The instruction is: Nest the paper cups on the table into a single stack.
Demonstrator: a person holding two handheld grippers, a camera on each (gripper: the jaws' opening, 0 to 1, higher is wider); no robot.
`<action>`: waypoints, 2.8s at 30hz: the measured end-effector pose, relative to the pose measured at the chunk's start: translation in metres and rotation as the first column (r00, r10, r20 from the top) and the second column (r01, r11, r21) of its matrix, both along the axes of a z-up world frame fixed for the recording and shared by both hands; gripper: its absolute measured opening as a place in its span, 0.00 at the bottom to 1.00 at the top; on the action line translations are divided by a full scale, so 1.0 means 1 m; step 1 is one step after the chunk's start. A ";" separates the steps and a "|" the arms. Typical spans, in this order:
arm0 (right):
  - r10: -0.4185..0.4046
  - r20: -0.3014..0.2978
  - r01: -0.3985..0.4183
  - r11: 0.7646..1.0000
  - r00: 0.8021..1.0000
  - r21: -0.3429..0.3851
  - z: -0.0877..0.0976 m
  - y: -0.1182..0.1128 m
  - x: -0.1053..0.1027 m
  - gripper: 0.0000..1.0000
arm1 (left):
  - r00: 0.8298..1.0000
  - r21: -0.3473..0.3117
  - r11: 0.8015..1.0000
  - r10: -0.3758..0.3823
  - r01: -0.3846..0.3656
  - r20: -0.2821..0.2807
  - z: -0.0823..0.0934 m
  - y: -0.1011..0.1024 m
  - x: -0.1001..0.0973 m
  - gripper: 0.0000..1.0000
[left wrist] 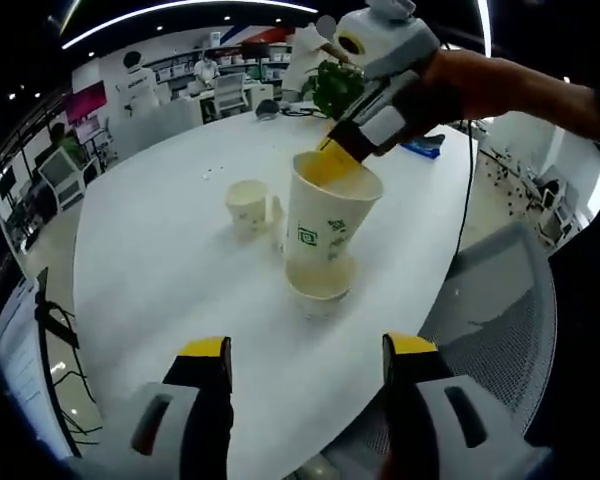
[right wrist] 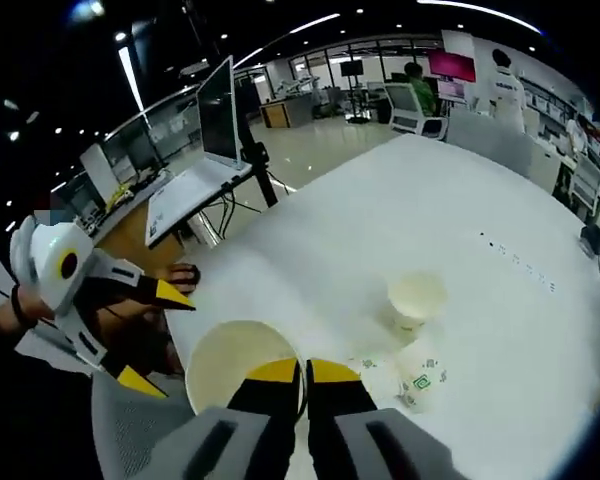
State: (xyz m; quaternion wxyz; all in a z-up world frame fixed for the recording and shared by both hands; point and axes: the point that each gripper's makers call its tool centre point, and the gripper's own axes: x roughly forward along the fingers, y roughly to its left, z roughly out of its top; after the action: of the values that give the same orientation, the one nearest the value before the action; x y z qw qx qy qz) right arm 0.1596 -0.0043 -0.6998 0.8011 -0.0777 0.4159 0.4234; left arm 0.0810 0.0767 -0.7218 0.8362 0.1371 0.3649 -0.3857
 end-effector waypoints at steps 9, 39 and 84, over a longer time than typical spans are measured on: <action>0.011 -0.027 -0.012 0.999 1.000 -0.041 -0.025 0.008 -0.005 0.00 | 1.000 -0.001 1.000 0.001 -0.001 -0.009 -0.002 0.002 -0.004 0.60; 0.004 -0.027 -0.006 0.997 1.000 -0.073 -0.031 0.004 0.002 0.06 | 0.999 -0.017 1.000 0.024 -0.024 -0.026 -0.007 0.008 -0.006 0.60; -0.282 -0.005 0.281 0.957 0.959 -0.075 -0.025 -0.049 0.127 0.36 | 0.998 -0.025 0.999 0.039 -0.040 -0.041 -0.014 0.009 -0.005 0.60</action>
State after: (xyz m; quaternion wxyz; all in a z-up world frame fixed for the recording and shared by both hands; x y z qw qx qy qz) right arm 0.2863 -0.0530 -0.7250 0.8466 -0.0437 0.4440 0.2902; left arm 0.0760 0.0856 -0.7356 0.8378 0.1112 0.3796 -0.3765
